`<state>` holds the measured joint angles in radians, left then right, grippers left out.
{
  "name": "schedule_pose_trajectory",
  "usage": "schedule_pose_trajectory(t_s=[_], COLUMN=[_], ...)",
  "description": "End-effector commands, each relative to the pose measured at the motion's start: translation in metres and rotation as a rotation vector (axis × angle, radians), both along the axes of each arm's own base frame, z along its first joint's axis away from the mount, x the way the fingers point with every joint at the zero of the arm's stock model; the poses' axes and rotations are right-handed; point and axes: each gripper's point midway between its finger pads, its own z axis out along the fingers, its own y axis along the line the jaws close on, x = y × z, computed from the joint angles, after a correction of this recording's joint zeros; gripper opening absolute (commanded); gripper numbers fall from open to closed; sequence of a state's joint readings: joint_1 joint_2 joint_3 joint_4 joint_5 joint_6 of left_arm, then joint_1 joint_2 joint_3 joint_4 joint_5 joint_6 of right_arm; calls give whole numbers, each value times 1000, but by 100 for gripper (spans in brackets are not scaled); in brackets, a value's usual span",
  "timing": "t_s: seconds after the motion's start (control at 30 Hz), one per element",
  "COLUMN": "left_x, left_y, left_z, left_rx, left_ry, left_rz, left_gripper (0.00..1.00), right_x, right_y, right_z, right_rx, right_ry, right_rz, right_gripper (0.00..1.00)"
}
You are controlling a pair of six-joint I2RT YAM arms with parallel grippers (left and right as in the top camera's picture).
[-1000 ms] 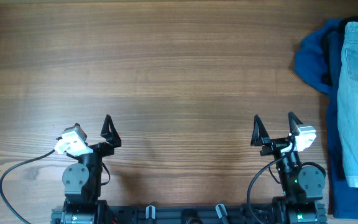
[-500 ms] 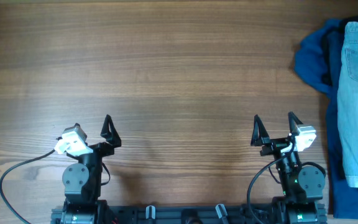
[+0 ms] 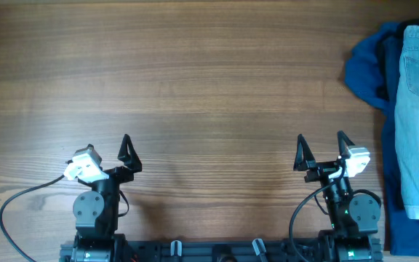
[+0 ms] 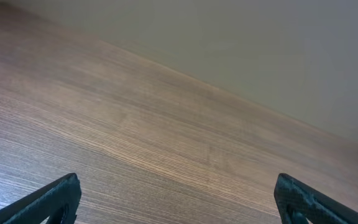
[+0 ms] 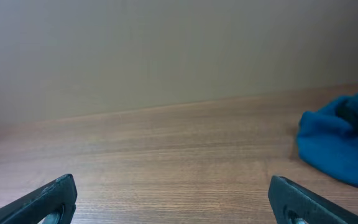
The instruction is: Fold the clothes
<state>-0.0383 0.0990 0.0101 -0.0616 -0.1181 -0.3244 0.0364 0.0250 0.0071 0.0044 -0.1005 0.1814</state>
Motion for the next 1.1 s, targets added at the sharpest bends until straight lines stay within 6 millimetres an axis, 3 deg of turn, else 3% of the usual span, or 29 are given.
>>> schedule_pose_trajectory(t_s=[0.0,0.23,0.4,0.57,0.67,0.77,0.9,0.93,1.07], left_x=[0,0,0,0,0,0,0,0,0], left_y=[-2,-2,-2,-2,-2,-2,-2,-2,-2], left_z=[-2,-2,-2,-2,-2,-2,-2,-2,-2], left_rx=[-6,-6,-6,-6,-6,-6,-6,-6,-6], left_ry=[4,4,4,4,4,3,4,4,4], left_rz=[-11,-11,-11,-11,-11,-11,-11,-11,-11], left_gripper=[100,100,100,100,100,100,100,100,100], right_x=[1,0,-7,-19,-16,4,52,73,125], right_y=[-4,-3,0,-1,8,11,8,0,-39], right_z=[-2,6,49,109,138,169,208,217,226], right_rx=[1,37,112,114,110,107,0,-40,-41], right_ry=[5,-5,-87,-177,-159,-65,115,189,370], right_rz=[-23,-14,5,9,58,72,42,2,-97], right_gripper=[100,100,100,100,100,100,100,100,100])
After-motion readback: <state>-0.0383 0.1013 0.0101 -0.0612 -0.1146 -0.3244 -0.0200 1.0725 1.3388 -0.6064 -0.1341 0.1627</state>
